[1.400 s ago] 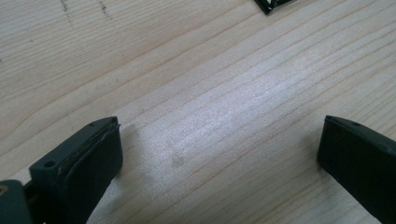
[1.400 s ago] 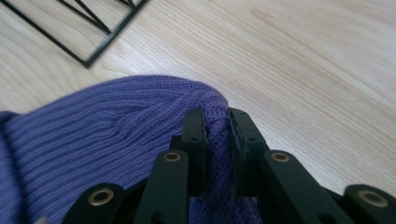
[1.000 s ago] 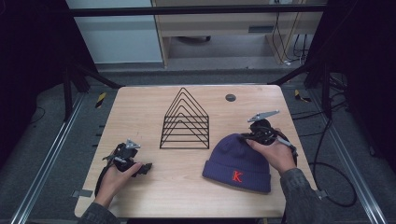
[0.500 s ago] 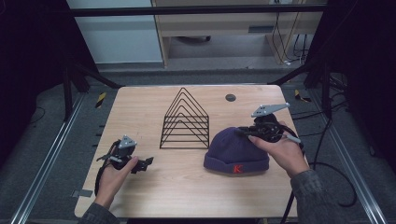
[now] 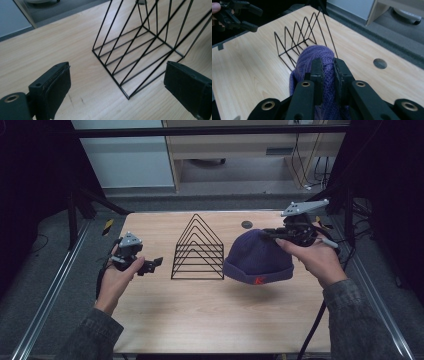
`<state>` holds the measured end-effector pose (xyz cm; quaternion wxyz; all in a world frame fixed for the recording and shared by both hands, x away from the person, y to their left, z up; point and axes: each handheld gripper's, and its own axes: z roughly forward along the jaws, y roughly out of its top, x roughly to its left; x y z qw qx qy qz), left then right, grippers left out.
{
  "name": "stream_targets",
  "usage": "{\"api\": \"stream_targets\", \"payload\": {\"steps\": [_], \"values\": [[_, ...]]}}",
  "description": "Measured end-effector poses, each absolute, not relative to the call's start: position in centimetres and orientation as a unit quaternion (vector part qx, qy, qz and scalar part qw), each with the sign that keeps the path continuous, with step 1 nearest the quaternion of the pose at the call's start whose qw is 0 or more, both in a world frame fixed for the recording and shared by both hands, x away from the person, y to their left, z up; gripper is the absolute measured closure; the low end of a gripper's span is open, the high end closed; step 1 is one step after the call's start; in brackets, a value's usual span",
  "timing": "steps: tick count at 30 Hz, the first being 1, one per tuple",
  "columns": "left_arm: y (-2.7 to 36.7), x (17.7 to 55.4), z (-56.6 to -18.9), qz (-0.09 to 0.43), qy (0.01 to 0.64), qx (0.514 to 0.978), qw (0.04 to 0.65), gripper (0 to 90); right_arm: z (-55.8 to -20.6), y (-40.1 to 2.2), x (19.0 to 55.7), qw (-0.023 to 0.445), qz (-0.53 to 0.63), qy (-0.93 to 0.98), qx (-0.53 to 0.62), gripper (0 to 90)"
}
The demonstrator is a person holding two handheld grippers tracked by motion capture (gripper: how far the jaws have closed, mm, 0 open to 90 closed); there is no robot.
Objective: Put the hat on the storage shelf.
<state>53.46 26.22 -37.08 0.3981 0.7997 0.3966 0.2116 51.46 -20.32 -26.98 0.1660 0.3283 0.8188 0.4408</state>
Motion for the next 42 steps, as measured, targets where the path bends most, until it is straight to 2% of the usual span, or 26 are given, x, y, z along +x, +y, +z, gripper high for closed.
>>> {"api": "stream_targets", "payload": {"steps": [11,23,33,42], "values": [[26.5,55.9,-33.4,0.181,0.380,0.801,0.425,6.9,-23.6,-20.0,52.8,0.194,0.449,0.805,0.336,79.4],[25.8,54.1,-31.8,0.205,0.369,0.801,0.424,6.4,-20.1,-18.7,54.6,0.231,0.461,0.786,0.340,79.4],[25.8,53.7,-31.5,0.202,0.367,0.795,0.439,7.2,-17.7,-14.9,55.1,0.233,0.472,0.788,0.319,79.4],[25.4,53.9,-31.7,0.196,0.351,0.802,0.442,7.5,-17.7,-11.1,55.1,0.224,0.481,0.795,0.292,79.4]]}}
